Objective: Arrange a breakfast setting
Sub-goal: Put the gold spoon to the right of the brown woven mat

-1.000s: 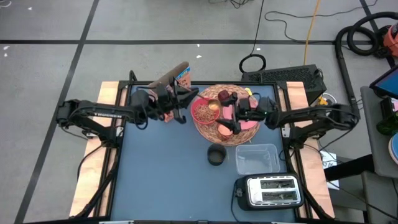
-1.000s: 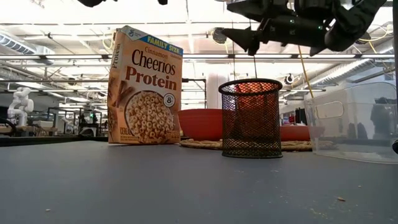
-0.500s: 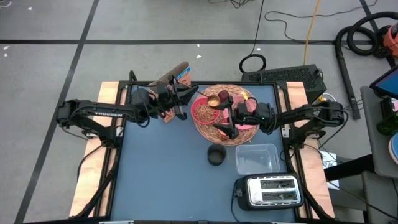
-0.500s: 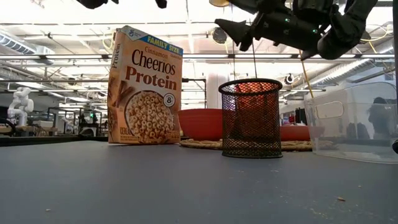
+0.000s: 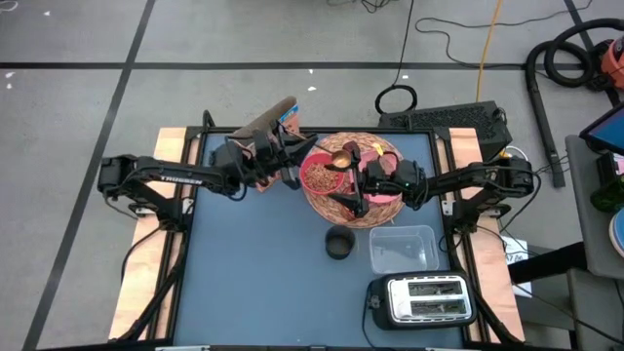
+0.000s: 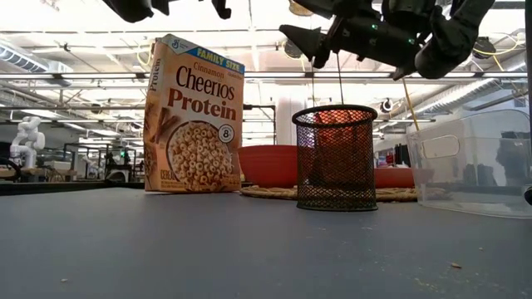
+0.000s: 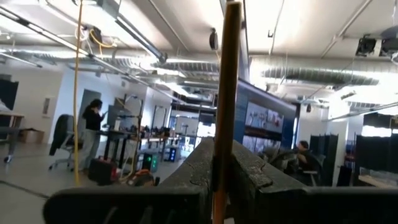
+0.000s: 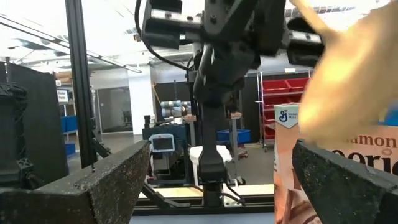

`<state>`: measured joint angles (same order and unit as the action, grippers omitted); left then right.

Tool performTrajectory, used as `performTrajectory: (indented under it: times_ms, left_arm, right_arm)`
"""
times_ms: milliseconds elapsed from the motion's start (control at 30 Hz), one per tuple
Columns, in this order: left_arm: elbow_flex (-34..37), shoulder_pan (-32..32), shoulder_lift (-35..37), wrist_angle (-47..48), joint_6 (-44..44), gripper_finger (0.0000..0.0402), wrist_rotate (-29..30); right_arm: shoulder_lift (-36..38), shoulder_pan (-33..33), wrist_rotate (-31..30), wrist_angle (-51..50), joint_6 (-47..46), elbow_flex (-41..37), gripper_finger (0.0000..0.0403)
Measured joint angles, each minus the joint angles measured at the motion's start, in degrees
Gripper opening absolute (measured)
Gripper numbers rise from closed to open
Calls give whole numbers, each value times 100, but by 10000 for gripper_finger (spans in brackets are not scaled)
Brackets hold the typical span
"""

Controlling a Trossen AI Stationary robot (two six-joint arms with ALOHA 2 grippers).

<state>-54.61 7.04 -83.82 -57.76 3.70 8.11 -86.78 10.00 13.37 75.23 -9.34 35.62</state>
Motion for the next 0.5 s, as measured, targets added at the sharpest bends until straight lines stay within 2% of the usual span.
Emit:
performTrajectory:
  times_ms: [200, 500]
  left_arm:
    - [0, 3, -32, 83, -63, 28, 4]
    - [-6, -1, -19, 160, -70, 28, -10]
  right_arm:
    - [-1, 0, 0, 54, 0, 37, 381]
    - [-7, 4, -4, 700, -260, 33, 381]
